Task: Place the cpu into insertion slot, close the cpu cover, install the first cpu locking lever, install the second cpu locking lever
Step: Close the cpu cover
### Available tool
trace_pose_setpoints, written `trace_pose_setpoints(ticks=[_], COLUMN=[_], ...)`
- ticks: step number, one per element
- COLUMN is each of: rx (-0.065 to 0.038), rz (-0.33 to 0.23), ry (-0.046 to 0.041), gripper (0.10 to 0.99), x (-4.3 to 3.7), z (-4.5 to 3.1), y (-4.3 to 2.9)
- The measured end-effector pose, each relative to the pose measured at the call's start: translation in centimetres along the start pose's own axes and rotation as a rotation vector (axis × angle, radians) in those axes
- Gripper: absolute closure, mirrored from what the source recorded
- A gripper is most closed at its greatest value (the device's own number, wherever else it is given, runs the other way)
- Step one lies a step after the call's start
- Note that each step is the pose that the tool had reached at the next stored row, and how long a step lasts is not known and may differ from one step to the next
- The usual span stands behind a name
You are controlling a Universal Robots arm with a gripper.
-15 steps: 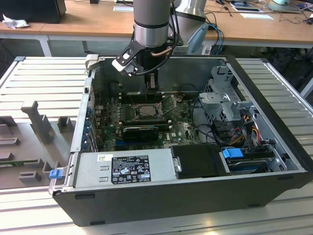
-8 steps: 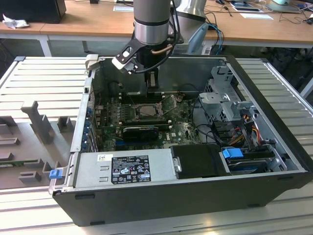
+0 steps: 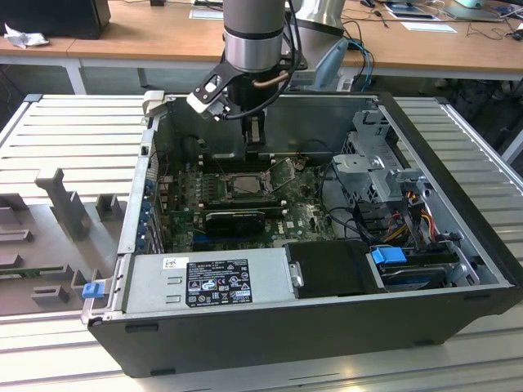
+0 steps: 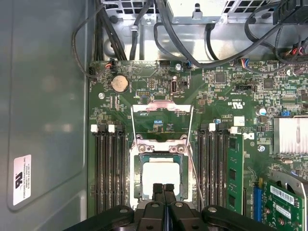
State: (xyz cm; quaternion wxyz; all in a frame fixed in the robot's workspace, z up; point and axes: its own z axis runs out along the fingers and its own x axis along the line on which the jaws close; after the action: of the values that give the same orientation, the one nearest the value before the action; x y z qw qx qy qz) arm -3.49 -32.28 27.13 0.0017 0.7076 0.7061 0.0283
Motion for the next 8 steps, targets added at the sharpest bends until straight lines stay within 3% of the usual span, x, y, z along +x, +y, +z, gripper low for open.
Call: trace_pose_setpoints(ticks=[8], rx=[0.000], rz=[0.000], ry=[-0.0002], gripper=[0.980], x=[0.01], z=[-0.32], y=[0.01])
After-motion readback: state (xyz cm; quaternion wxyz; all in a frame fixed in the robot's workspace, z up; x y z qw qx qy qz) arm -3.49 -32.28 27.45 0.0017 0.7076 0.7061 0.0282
